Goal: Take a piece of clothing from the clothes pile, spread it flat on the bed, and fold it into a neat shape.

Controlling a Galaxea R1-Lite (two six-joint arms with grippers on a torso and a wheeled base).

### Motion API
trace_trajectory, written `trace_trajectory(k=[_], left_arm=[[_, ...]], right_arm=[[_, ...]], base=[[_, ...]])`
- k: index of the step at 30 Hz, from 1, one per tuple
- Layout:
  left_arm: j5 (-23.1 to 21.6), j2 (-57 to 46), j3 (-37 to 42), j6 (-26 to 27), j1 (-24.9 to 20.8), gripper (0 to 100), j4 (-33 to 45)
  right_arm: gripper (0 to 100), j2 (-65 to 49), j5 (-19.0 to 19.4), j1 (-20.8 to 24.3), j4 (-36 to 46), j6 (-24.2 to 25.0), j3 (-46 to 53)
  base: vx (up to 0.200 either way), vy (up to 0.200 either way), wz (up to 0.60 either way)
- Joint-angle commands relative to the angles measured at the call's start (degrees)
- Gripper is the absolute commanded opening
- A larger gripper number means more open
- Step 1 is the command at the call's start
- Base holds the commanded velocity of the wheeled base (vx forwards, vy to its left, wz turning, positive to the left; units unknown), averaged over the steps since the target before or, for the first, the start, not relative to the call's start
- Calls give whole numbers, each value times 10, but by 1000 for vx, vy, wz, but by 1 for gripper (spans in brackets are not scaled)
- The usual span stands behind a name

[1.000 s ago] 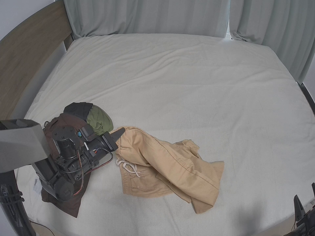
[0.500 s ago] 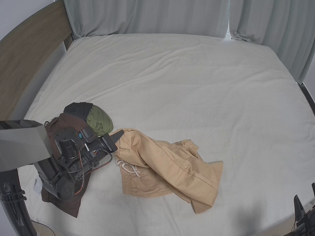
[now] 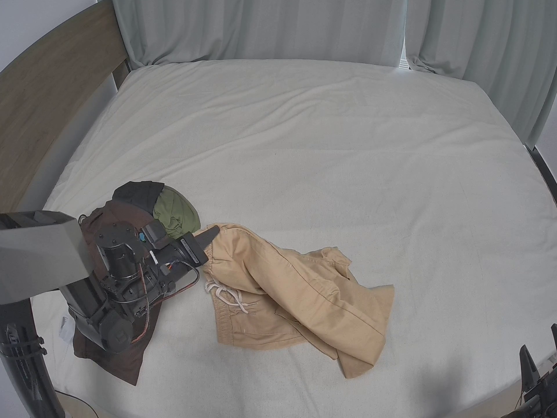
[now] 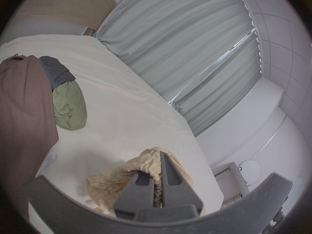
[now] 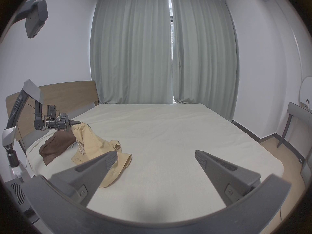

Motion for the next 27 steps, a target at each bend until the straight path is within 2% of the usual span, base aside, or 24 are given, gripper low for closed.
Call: trace_trajectory(k=[1, 5, 9, 14, 20, 24, 27], left_arm=[[0, -10, 1, 0, -1, 0, -3], [0, -15, 4, 0, -1, 0, -3], [0, -14, 0, 0, -1, 0, -3], [0, -14, 2, 2, -1, 0, -3], [1, -15, -1, 3, 0, 0, -3], [2, -18, 3, 4, 0, 0, -3], [2, -23, 3, 8, -1, 0, -3]], right_arm=[[100, -9, 0, 0, -1, 1, 10], [100, -9, 3, 0, -10, 0, 10], [100, 12, 7, -8, -121, -6, -8], [100, 69, 16, 4, -120, -2, -18], [100, 150, 66, 8, -120, 45, -95], [100, 232, 89, 11, -119, 48, -155], [100, 261, 108, 11, -113, 47, -159]], base=[[0, 0, 0], [0, 0, 0], [0, 0, 0], [0, 0, 0], [0, 0, 0], [0, 0, 0], [0, 0, 0]])
